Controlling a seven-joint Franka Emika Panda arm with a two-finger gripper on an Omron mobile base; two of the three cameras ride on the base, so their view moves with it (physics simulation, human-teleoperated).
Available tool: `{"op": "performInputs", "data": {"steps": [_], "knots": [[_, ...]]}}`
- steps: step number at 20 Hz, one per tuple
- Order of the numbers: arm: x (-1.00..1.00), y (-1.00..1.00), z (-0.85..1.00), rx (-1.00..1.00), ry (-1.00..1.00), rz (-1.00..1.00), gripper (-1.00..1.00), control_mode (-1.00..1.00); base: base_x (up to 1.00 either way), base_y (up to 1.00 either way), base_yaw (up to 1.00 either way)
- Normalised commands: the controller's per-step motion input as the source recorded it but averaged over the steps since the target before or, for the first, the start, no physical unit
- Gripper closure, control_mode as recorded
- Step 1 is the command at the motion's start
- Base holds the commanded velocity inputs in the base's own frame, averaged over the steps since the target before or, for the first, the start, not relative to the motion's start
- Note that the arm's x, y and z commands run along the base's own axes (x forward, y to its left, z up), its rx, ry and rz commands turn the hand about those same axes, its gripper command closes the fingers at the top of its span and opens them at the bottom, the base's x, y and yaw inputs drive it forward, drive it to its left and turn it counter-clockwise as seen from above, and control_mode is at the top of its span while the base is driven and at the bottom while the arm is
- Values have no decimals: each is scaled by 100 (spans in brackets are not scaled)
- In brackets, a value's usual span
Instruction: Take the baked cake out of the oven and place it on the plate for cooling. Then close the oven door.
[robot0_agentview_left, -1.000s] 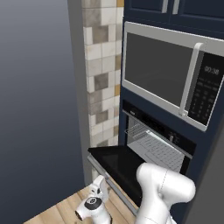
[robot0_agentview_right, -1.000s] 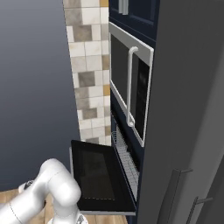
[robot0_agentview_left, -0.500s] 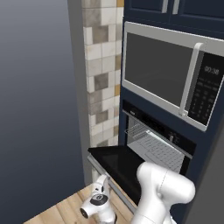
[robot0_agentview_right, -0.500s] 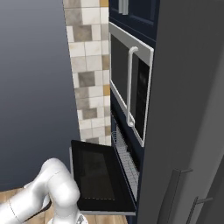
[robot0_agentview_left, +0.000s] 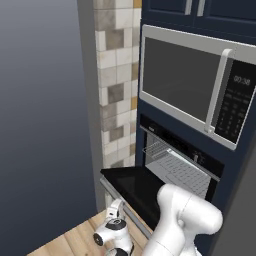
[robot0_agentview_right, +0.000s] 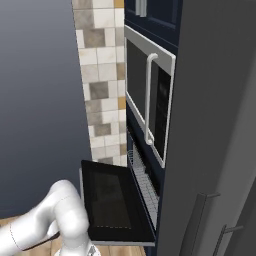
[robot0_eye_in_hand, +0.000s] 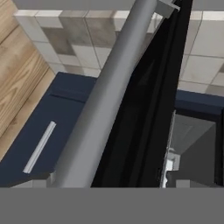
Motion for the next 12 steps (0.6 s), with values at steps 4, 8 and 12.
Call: {"op": "performInputs", "data": {"steps": [4, 8, 12], "knots": [[21, 21, -47, -2, 0, 0, -100, -100, 0, 0, 0], [18, 11, -50, -9, 0, 0, -100, -100, 0, 0, 0], [18, 9, -56, -12, 0, 0, -100, -100, 0, 0, 0]]}}
